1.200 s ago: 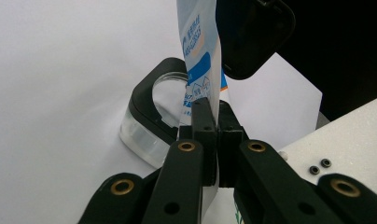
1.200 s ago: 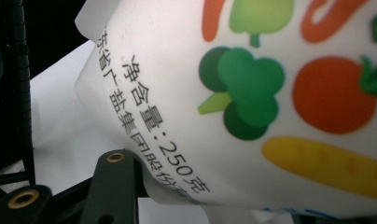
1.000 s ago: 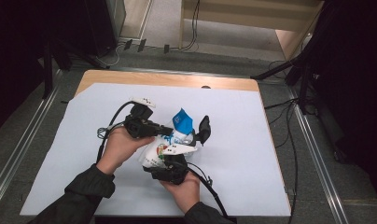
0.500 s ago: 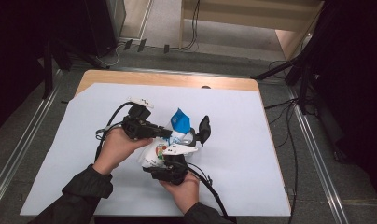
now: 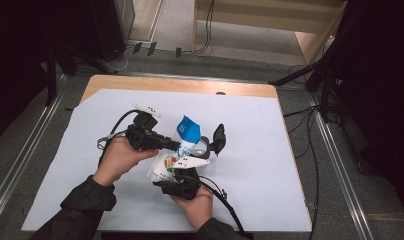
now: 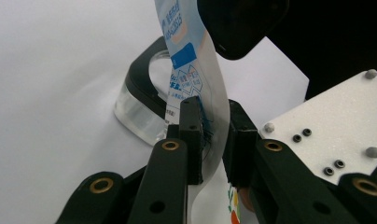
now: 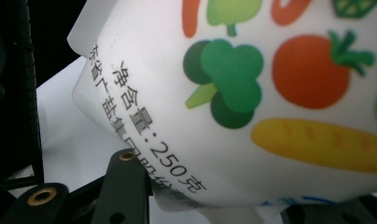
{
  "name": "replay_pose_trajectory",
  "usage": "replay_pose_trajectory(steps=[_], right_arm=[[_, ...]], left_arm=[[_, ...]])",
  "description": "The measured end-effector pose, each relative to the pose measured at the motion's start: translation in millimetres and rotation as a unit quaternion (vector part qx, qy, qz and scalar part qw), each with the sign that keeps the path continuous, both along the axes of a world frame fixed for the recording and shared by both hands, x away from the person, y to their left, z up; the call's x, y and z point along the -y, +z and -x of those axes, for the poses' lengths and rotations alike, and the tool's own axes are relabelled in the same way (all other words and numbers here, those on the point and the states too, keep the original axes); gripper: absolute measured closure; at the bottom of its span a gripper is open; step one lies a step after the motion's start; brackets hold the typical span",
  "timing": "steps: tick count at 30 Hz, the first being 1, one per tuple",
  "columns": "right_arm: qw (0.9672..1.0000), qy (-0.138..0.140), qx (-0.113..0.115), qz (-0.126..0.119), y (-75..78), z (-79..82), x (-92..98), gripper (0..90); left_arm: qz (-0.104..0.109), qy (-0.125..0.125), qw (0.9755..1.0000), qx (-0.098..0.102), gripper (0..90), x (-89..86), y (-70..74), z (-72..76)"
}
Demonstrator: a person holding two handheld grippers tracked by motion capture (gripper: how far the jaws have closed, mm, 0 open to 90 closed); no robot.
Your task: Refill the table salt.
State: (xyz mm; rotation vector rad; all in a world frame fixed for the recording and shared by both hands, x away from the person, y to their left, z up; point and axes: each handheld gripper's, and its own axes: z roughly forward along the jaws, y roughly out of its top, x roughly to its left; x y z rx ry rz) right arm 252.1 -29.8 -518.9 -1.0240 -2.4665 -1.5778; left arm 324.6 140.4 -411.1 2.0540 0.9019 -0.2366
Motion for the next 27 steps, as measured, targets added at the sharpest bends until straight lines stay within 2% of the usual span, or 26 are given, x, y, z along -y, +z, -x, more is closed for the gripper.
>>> replay_pose_trajectory(steps=[2,9,12,14,19,23,27], right_arm=[[1.0000,0.000,0.001,0.001,-0.4,0.5,-0.3,58.8],[1.0000,-0.003,0.005,0.005,0.1,0.4,1.5,58.9],[1.0000,-0.004,0.008,0.005,0.5,1.1,1.9,59.0],[0.9999,-0.004,0.012,0.004,1.5,1.8,2.1,59.0],[1.0000,-0.006,-0.002,-0.007,4.8,-1.2,3.4,58.9],[0.9998,-0.006,-0.014,-0.012,5.0,-5.4,5.8,58.2],[0.9996,-0.001,-0.024,-0.014,4.3,-7.9,4.7,56.2]], left_arm=[[0.001,-0.001,1.0000,-0.003,81.1,-0.5,-0.1,-0.3],[-0.004,0.002,1.0000,0.007,81.5,0.6,0.1,-0.1],[-0.011,0.004,0.9998,0.018,86.8,0.0,1.3,0.5],[-0.010,0.006,0.9998,0.014,90.0,1.0,2.9,-1.0],[-0.034,0.006,0.9987,0.036,90.0,12.5,9.2,-2.7],[-0.043,0.013,0.9982,0.039,90.0,17.2,7.9,-6.0],[-0.042,0.017,0.9983,0.035,90.0,19.3,7.2,-8.5]])
